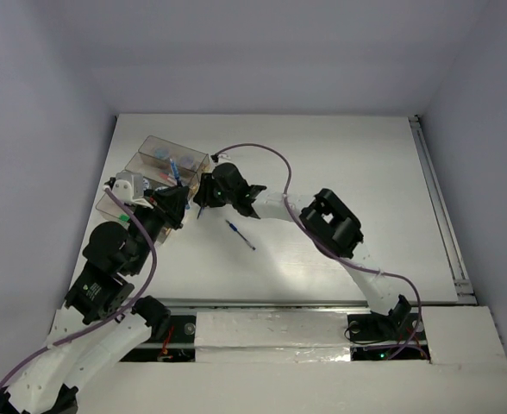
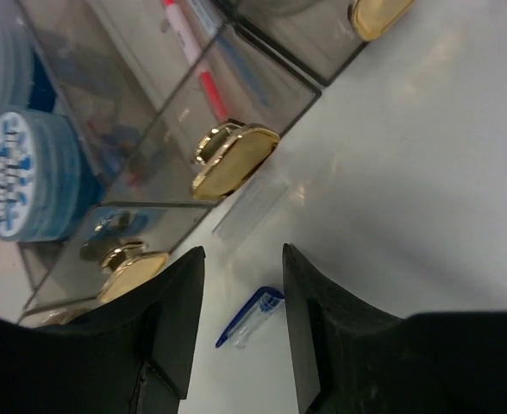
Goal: Sort the stationery into containers
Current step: Close the pen cap on the pen.
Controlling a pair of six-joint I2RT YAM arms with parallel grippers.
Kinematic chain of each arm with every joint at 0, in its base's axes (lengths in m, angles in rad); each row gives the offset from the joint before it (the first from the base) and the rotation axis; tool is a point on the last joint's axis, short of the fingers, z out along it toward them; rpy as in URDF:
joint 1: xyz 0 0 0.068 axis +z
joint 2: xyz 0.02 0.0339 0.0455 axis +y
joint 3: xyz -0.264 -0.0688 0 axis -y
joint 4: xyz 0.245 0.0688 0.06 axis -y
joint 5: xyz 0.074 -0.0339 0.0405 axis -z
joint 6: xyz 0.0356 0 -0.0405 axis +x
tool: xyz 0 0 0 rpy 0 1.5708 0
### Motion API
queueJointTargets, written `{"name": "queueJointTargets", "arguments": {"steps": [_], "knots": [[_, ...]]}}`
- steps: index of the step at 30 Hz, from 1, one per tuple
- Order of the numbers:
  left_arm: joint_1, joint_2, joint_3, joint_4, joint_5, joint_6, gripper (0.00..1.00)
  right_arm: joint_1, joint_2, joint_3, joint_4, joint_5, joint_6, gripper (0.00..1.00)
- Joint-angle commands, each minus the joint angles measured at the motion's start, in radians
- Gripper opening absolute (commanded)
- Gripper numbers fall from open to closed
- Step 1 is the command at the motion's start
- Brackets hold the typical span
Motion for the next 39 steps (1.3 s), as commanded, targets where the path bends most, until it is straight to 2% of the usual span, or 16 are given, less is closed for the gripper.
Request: {"name": "queueJointTargets", "arguments": {"steps": [1,10,14,17,21,26,30,36,39], "knots": [[0.002,-0.030,-0.018,0.061,0.027,0.019,0.00,0.020,0.048,0.101,-0.063,0.070,0.001,0.47],[0.002,-0.059,-0.045,0.078,0.081,0.019,0.00,0.065,0.146,0.246,-0.190,0.205,-0.043,0.47],[0.002,-0.073,-0.045,0.078,0.090,0.022,0.00,0.085,0.193,0.327,-0.305,0.321,-0.074,0.41],[0.002,-0.074,-0.051,0.082,0.106,0.019,0.00,0.096,0.195,0.333,-0.316,0.352,-0.117,0.37],[0.002,-0.077,-0.051,0.085,0.112,0.021,0.00,0.116,0.207,0.370,-0.371,0.397,-0.193,0.37],[0.002,-0.082,-0.054,0.082,0.109,0.024,0.00,0.128,0.183,0.314,-0.381,0.449,-0.239,0.37],[0.002,-0.079,-0.054,0.084,0.110,0.024,0.00,0.128,0.141,0.251,-0.368,0.513,-0.247,0.31],[0.011,-0.071,-0.057,0.082,0.112,0.019,0.00,0.060,0.024,0.050,-0.264,0.477,-0.287,0.28],[0.020,-0.068,-0.058,0.085,0.121,0.019,0.00,0.019,-0.047,-0.045,-0.185,0.438,-0.324,0.31]]}}
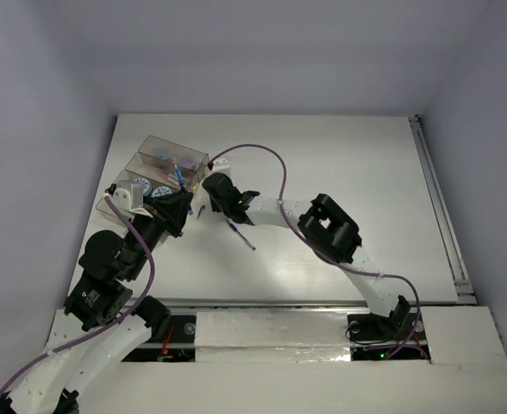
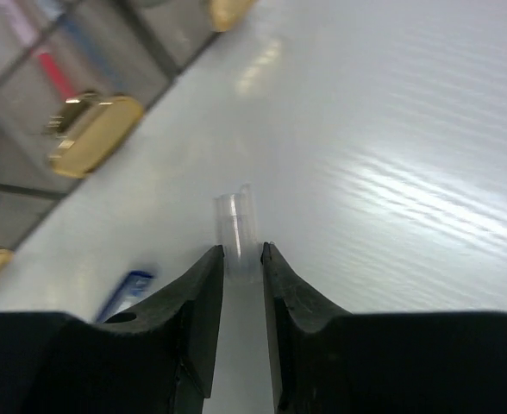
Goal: Sort the stationery into containers
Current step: Close the pen cap on the pen.
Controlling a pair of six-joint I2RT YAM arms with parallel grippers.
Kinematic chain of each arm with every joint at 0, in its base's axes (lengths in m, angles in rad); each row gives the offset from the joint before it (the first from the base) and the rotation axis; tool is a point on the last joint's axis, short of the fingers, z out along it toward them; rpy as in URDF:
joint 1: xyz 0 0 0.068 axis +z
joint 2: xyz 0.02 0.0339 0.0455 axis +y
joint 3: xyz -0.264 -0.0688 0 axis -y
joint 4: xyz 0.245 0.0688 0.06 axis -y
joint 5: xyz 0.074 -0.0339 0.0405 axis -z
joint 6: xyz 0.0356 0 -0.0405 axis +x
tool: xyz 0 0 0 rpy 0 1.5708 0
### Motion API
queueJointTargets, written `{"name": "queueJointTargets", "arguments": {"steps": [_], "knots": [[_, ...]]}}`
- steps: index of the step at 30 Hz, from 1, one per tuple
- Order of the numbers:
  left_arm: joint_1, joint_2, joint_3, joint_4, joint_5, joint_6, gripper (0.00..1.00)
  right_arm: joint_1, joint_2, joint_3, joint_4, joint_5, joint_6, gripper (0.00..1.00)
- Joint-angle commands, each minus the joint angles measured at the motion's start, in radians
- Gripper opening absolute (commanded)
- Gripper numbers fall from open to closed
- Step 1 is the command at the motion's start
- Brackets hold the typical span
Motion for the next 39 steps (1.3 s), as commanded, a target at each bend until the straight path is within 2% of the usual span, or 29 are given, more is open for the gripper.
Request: {"name": "queueJointTargets", "arguments": {"steps": [1,6,7,10,12,13,15,16,17,18,23,26,30,33,39], "knots": [[0.013,0.003,-0.011,0.057,0.021,0.008,0.00,-0.063,-0.074,-0.153,0.044,-0.017,-0.070,0.34],[0.024,0.020,-0.013,0.060,0.040,0.005,0.00,-0.112,-0.126,-0.248,0.062,-0.013,-0.140,0.45],[0.024,0.023,-0.013,0.060,0.041,0.005,0.00,-0.112,-0.149,-0.262,0.092,-0.019,-0.150,0.51],[0.045,0.028,-0.014,0.063,0.054,0.005,0.00,-0.123,-0.198,-0.336,0.118,-0.052,-0.144,0.62],[0.045,0.034,-0.014,0.064,0.061,0.003,0.00,-0.123,-0.249,-0.376,0.129,-0.083,-0.132,0.62],[0.054,0.034,-0.014,0.064,0.064,0.003,0.00,-0.123,-0.264,-0.387,0.134,-0.095,-0.114,0.60],[0.054,0.037,-0.014,0.066,0.067,0.003,0.00,-0.123,-0.290,-0.396,0.134,-0.126,-0.089,0.48],[0.054,0.038,-0.014,0.066,0.067,0.003,0.00,-0.123,-0.292,-0.390,0.125,-0.155,-0.048,0.23],[0.054,0.038,-0.014,0.064,0.067,0.003,0.00,-0.132,-0.290,-0.379,0.114,-0.178,-0.019,0.07],[0.054,0.037,-0.014,0.064,0.067,0.003,0.00,-0.141,-0.277,-0.365,0.092,-0.203,0.010,0.00],[0.064,0.032,-0.014,0.063,0.067,0.005,0.00,-0.141,-0.235,-0.301,0.114,-0.336,0.188,0.00],[0.064,0.025,-0.016,0.063,0.070,0.005,0.00,-0.152,-0.188,-0.247,0.085,-0.291,0.228,0.00],[0.064,0.014,-0.017,0.061,0.069,0.006,0.00,-0.178,-0.143,-0.215,0.088,-0.320,0.276,0.01],[0.064,0.009,-0.017,0.060,0.066,0.006,0.00,-0.189,-0.097,-0.155,0.034,-0.304,0.284,0.01],[0.064,0.011,-0.016,0.060,0.067,0.009,0.00,-0.212,-0.076,-0.126,0.043,-0.281,0.273,0.02]]}}
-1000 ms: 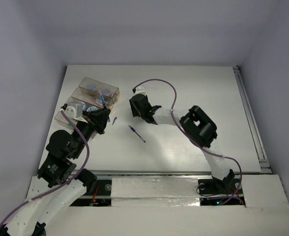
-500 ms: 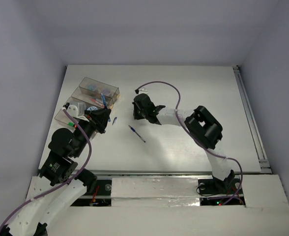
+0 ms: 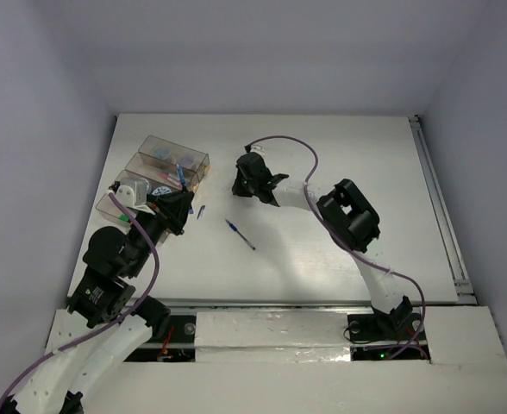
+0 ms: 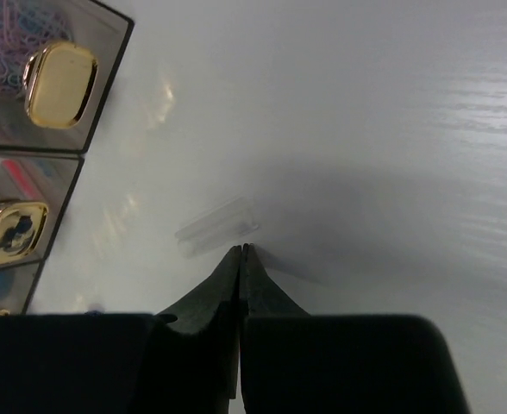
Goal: Sort the stationery into containers
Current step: Close the pen cap on the pen.
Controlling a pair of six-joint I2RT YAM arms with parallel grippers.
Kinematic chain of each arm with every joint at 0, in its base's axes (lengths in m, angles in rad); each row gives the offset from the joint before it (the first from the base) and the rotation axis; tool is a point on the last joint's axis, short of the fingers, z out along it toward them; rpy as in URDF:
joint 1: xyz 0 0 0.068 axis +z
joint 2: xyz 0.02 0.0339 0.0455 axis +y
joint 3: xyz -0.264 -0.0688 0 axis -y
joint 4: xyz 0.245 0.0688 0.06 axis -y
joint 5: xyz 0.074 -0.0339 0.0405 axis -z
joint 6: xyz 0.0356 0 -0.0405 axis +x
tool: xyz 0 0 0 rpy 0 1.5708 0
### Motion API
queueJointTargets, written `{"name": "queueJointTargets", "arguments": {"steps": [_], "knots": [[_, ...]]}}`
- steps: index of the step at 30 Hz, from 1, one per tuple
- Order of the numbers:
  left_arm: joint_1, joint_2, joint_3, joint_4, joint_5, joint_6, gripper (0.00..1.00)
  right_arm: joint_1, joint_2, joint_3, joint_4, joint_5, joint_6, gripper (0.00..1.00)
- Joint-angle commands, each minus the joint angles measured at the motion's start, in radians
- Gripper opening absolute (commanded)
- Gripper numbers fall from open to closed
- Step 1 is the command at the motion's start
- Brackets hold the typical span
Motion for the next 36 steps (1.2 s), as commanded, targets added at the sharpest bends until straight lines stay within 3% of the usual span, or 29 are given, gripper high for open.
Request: {"name": "queueJointTargets", "arguments": {"steps": [1,3,6,10,14,19,27,36], "knots": [[0.006,-0.007,-0.003,0.052,0.010,0.009,0.00,-0.018,0.027,0.072,-0.039,0.027,-0.006,0.04],[0.006,-0.006,-0.003,0.053,0.008,0.008,0.00,-0.027,0.035,0.092,-0.048,0.030,-0.013,0.07],[0.006,-0.004,-0.003,0.053,0.010,0.011,0.00,-0.027,0.030,0.104,-0.058,0.033,-0.029,0.19],[0.006,-0.003,-0.002,0.053,0.011,0.009,0.00,-0.027,-0.041,0.032,-0.035,0.010,-0.027,0.44],[0.006,-0.004,-0.003,0.055,0.014,0.009,0.00,-0.027,-0.051,0.001,-0.016,-0.062,0.016,0.53],[0.006,-0.014,-0.003,0.055,0.013,0.009,0.00,-0.017,0.018,0.124,-0.107,-0.070,0.023,0.55],[0.006,-0.029,-0.005,0.053,0.011,0.008,0.00,-0.007,0.070,0.198,-0.159,-0.084,0.036,0.45],[-0.004,-0.035,-0.003,0.052,0.011,0.008,0.00,-0.007,0.161,0.346,-0.269,-0.079,0.014,0.46]]}}
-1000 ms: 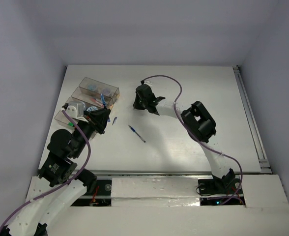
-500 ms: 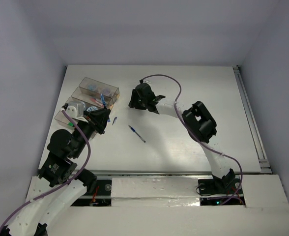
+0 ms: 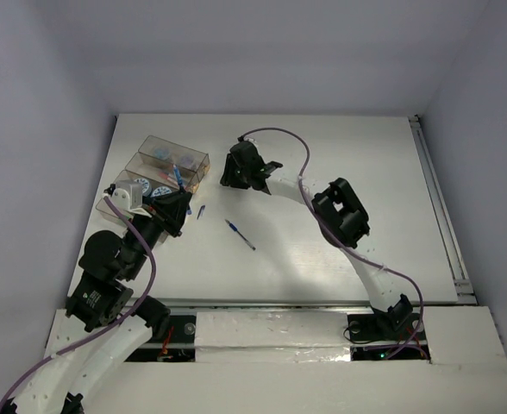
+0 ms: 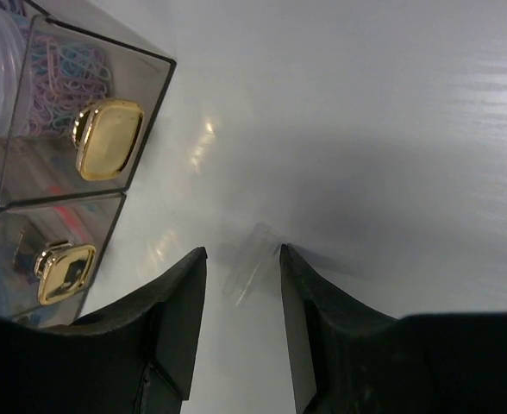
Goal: Sort the stationery into containers
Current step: Close the pen cap on the pen.
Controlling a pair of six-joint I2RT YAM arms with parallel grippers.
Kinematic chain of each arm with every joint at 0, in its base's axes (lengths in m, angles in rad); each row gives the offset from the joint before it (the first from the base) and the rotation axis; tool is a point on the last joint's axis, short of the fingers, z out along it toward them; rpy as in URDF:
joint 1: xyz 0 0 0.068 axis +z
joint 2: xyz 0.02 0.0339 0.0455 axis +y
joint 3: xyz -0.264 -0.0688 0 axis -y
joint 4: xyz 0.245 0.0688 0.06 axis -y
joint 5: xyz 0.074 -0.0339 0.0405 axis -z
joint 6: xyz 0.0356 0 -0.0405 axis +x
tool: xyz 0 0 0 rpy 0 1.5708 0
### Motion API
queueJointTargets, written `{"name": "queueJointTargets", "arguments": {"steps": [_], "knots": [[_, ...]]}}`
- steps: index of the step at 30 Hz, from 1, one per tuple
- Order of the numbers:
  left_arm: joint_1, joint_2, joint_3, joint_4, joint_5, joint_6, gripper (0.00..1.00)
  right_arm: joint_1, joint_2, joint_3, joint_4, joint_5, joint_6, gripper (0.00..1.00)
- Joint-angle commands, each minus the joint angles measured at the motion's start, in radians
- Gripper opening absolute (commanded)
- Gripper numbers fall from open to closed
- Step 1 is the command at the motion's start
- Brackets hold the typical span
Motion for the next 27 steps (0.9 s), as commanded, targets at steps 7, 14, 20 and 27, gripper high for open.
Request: {"name": "queueJointTargets", "arguments": {"steps": [7,14,20,27], "knots": [[-0.003,-0.010,-0.005,0.051,0.009,0.009,0.00,0.009,0.100,0.174,-0.215,0.027,-0.102,0.40],[-0.003,-0.008,-0.005,0.053,0.011,0.008,0.00,0.019,0.133,0.236,-0.308,0.043,-0.171,0.37],[-0.003,-0.011,-0.005,0.053,0.012,0.008,0.00,0.037,0.184,0.352,-0.414,0.052,-0.214,0.37],[-0.003,-0.011,-0.006,0.054,0.011,0.008,0.00,0.037,0.242,0.449,-0.477,0.076,-0.236,0.36]]}}
